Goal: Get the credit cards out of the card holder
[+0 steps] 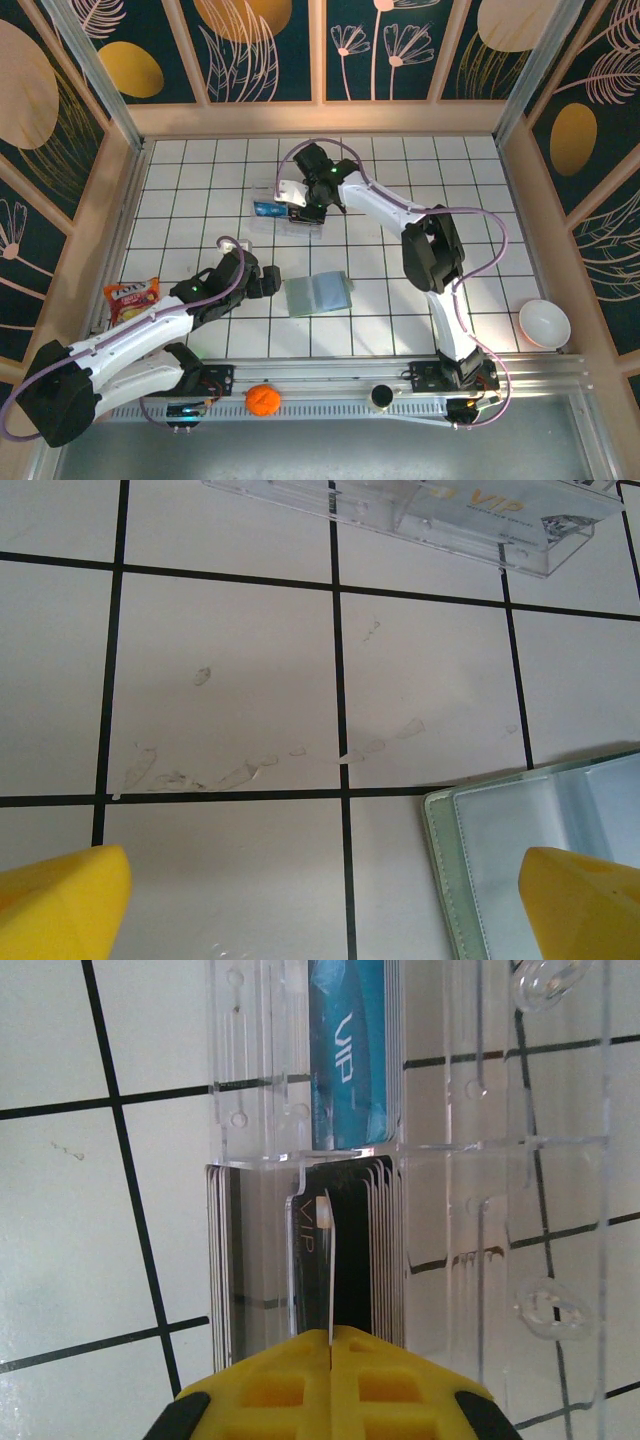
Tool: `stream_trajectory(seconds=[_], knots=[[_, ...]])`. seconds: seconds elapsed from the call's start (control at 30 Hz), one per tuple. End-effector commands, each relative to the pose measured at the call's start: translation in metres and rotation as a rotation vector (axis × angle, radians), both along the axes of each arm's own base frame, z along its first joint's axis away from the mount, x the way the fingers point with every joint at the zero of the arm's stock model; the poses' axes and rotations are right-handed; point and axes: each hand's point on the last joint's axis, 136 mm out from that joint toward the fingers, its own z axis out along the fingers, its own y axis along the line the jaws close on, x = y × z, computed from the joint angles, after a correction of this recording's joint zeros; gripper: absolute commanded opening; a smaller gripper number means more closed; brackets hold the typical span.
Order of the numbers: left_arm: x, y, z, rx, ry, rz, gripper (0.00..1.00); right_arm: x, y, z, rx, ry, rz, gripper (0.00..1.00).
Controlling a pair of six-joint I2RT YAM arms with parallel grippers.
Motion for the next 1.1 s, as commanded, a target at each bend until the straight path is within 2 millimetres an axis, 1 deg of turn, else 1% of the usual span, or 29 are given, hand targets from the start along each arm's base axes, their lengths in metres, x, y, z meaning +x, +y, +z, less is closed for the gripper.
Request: stream_trajectory(seconds=[0.0, 0.23, 0.37, 0.4, 0.43, 0.47, 0.5, 0.53, 0.63, 0.73, 0.8, 0.83, 0.9, 0.93, 1.03, 1.07], knots=[[0.0, 0.005, 0.003, 0.001, 0.0, 0.021, 0.99, 0.004, 0.002, 0.001, -0.011, 0.0, -0.034, 0.0], [-0.002, 0.005, 0.002, -0.006, 0.003, 0.02, 0.99, -0.002, 0.008, -0.005, -0.01, 0.024, -0.024, 0.0], [-0.002, 0.004, 0.001, -0.009, 0.005, 0.018, 0.99, -0.003, 0.009, -0.013, -0.019, 0.048, -0.03, 0.0], [-0.002, 0.004, 0.001, -0.011, 0.005, 0.017, 0.99, -0.003, 0.01, -0.014, -0.019, 0.052, -0.032, 0.03], [-0.003, 0.003, 0.0, -0.013, 0.006, 0.016, 0.99, -0.004, 0.012, -0.014, -0.016, 0.053, -0.03, 0.12], [-0.003, 0.003, 0.0, -0.013, 0.006, 0.016, 0.99, -0.003, 0.013, -0.012, -0.011, 0.046, -0.033, 0.18], [-0.003, 0.003, 0.0, -0.015, 0.007, 0.017, 0.99, -0.002, 0.014, -0.01, -0.004, 0.037, -0.035, 0.21], [-0.003, 0.003, 0.001, -0.019, 0.005, 0.019, 0.99, 0.0, 0.016, -0.004, 0.009, 0.026, -0.038, 0.23], [0.0, 0.001, 0.008, -0.038, -0.016, 0.021, 0.99, 0.0, 0.023, 0.024, 0.082, -0.004, -0.049, 0.31], [0.005, 0.0, 0.019, -0.054, -0.05, 0.03, 0.99, -0.002, 0.025, 0.057, 0.173, -0.048, -0.065, 0.38], [0.011, -0.001, 0.031, -0.064, -0.085, 0.041, 0.99, 0.0, 0.025, 0.086, 0.257, -0.108, -0.101, 0.4], [0.015, -0.001, 0.037, -0.064, -0.105, 0.045, 0.99, -0.001, 0.021, 0.091, 0.283, -0.118, -0.124, 0.4], [0.025, 0.0, 0.054, -0.053, -0.162, 0.065, 0.99, 0.0, 0.014, 0.121, 0.397, -0.164, -0.199, 0.41], [0.031, 0.002, 0.063, -0.046, -0.195, 0.079, 0.99, -0.002, 0.008, 0.128, 0.442, -0.175, -0.235, 0.42], [0.052, 0.01, 0.095, -0.026, -0.313, 0.134, 0.99, -0.017, -0.012, 0.16, 0.639, -0.223, -0.335, 0.56], [0.059, 0.015, 0.105, -0.017, -0.353, 0.162, 0.99, -0.021, -0.021, 0.17, 0.72, -0.236, -0.38, 0.57]])
